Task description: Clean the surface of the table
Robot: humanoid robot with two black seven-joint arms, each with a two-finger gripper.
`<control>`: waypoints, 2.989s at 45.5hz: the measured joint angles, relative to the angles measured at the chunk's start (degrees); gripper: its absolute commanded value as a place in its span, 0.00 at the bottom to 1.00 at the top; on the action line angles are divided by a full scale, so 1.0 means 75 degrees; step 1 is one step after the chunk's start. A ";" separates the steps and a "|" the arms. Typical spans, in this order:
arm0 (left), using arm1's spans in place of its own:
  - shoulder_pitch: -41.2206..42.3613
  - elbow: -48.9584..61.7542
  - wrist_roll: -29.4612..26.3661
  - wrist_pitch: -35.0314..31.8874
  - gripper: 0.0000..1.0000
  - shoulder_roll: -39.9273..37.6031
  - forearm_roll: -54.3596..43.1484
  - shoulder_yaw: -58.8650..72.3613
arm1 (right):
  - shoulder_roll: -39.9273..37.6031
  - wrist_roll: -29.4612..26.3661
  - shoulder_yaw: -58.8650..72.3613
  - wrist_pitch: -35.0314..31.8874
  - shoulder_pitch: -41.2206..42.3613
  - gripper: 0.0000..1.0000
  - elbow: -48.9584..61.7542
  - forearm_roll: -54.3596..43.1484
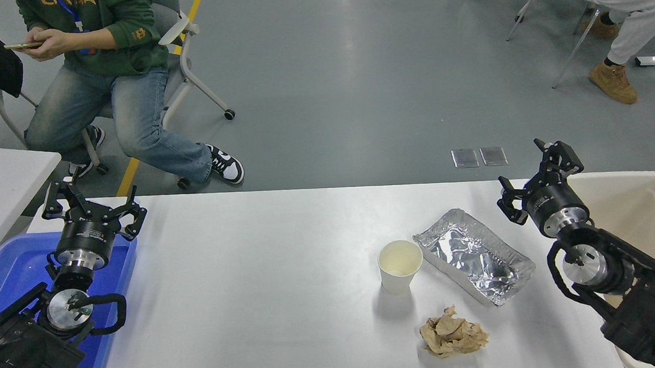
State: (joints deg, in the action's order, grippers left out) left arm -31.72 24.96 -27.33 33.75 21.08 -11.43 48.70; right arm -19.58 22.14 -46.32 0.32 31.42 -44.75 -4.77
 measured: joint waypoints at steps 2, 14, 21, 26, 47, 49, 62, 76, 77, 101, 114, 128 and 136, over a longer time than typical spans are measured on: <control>0.0000 0.0000 0.0000 0.0000 1.00 0.0000 0.0000 0.0000 | -0.0001 0.0000 -0.0002 0.0000 -0.0002 1.00 0.0000 0.0000; 0.0000 0.0000 0.0002 0.0000 1.00 0.0002 0.0015 -0.0009 | -0.0004 0.0001 -0.0011 0.0000 0.0017 1.00 0.0000 0.0000; 0.0000 0.0000 0.0007 0.0000 1.00 0.0002 0.0006 -0.0011 | 0.0009 0.0001 -0.0008 0.0000 0.0043 1.00 0.0001 0.0001; 0.0000 0.0000 0.0006 0.0000 1.00 0.0002 0.0005 -0.0012 | -0.0001 0.0001 -0.0008 -0.0020 0.0060 1.00 0.0002 0.0003; 0.0000 0.0000 -0.0001 0.0000 1.00 0.0002 0.0002 -0.0013 | -0.0169 -0.0064 0.0053 0.0001 0.0110 1.00 -0.0298 0.0012; 0.0000 0.0000 -0.0001 0.0000 1.00 0.0002 0.0002 -0.0013 | -0.0231 -0.0107 0.0069 0.0044 0.0110 1.00 -0.0416 0.0014; 0.0000 0.0000 0.0000 0.0000 1.00 0.0002 0.0002 -0.0013 | -0.0868 -0.0745 0.0130 0.0681 0.0054 1.00 -0.1646 -0.0021; 0.0000 0.0000 0.0000 0.0000 1.00 0.0001 0.0001 -0.0013 | -0.1769 -0.1044 0.0711 0.0666 0.0118 1.00 -0.3128 -0.0908; 0.0000 0.0000 0.0000 0.0000 1.00 0.0001 0.0001 -0.0013 | -0.1816 -0.1084 0.0793 0.0660 0.0141 1.00 -0.3228 -0.1021; -0.0001 -0.0001 0.0002 0.0000 1.00 0.0000 0.0000 -0.0013 | -0.2420 -0.2028 0.3864 0.0634 0.2061 1.00 -0.4261 -0.2970; -0.0001 0.0000 0.0004 0.0000 1.00 0.0001 0.0001 -0.0013 | -0.2515 -0.2125 0.5711 0.0491 0.3400 1.00 -0.4450 -0.4261; -0.0001 0.0000 0.0004 0.0000 1.00 0.0001 0.0001 -0.0013 | -0.2521 -0.2151 0.6810 0.0255 0.3960 1.00 -0.4606 -0.6145; -0.0001 0.0000 0.0004 0.0000 1.00 0.0001 0.0002 -0.0013 | -0.2345 -0.2327 0.7406 0.0176 0.4258 1.00 -0.4596 -0.6778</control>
State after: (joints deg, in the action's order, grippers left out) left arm -31.73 24.96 -27.30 33.75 21.08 -11.42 48.60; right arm -37.16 4.68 9.23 1.63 63.36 -79.22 -55.61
